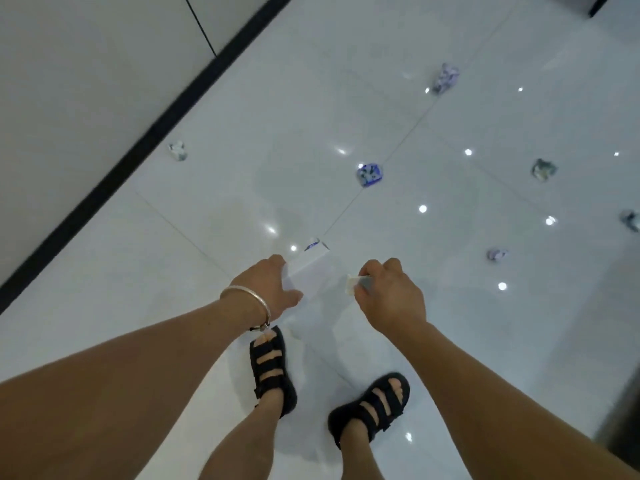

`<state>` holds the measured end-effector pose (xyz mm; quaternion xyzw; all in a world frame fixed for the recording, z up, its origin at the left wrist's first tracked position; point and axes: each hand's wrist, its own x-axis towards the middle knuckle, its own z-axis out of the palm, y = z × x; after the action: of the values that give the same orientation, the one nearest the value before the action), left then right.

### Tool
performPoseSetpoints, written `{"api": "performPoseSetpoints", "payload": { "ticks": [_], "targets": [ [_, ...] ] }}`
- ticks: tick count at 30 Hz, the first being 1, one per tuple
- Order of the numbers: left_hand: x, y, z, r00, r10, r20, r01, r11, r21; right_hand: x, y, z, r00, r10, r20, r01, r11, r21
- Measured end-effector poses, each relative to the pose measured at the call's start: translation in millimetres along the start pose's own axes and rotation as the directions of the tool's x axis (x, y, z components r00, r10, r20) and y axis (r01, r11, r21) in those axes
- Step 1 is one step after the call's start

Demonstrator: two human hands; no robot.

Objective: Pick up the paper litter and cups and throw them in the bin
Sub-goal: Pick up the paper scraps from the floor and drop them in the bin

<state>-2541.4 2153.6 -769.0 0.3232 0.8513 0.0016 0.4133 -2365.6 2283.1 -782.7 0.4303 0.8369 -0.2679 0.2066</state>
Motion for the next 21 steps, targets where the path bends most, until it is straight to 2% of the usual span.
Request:
{"api": "performPoseSetpoints", "payload": {
  "ticks": [10,16,21],
  "targets": [
    [-151.1,-10.8,-180.4,0.975,-0.047,-0.218,0.011,0.986,-0.164,-102.5,-146.4,-177.4,0.981,-0.180,-0.067,0.173,0.980,-0.101],
    [-254.4,-48.5,-210.0,0.939,-0.167,-0.302,0.094,0.965,-0.244,-167.7,-211.5,-220.9,0.932,-0.360,-0.027,0.352,0.923,-0.154],
    [-346.7,-90.2,-196.9,0.884,-0.305,-0.355,0.182,0.923,-0.340,-222.2,-256.7,-225.4,0.845,-0.531,0.063,0.528,0.812,-0.248]
  ]
}}
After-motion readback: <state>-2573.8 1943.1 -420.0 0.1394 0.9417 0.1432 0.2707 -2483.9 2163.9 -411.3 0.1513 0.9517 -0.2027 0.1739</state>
